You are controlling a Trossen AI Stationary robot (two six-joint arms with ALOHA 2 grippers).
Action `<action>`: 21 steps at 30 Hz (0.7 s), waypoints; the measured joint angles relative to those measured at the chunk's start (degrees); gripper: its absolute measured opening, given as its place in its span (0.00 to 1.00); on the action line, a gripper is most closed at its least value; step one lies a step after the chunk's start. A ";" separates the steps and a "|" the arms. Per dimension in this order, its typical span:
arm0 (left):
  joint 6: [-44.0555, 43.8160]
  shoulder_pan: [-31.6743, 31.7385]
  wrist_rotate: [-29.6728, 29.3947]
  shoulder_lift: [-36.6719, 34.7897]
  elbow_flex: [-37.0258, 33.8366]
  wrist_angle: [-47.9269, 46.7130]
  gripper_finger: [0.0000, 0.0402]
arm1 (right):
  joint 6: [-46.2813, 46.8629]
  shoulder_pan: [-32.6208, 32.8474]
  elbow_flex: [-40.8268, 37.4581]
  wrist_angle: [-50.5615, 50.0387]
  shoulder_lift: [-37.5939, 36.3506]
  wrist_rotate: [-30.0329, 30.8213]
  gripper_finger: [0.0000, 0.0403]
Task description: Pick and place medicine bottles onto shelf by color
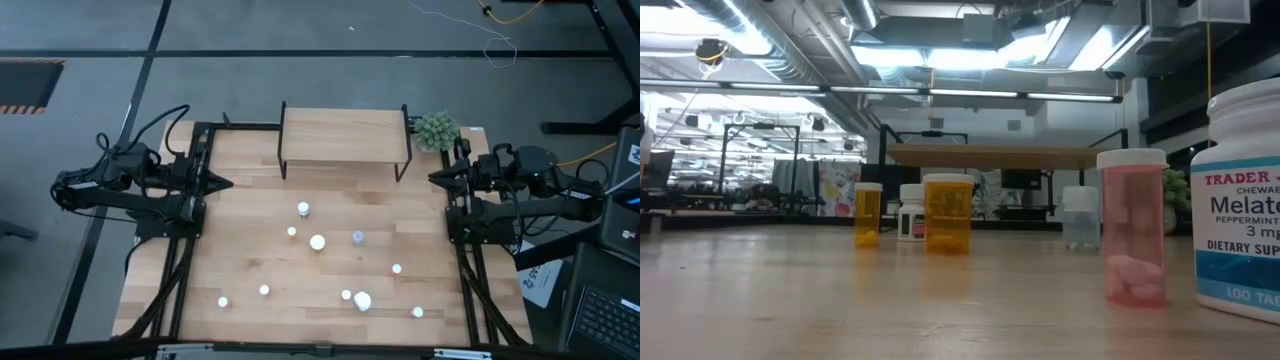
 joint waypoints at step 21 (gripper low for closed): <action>0.13 -0.01 0.01 0.00 0.00 0.03 0.00 | -1.89 0.01 0.02 12.28 0.97 0.26 0.11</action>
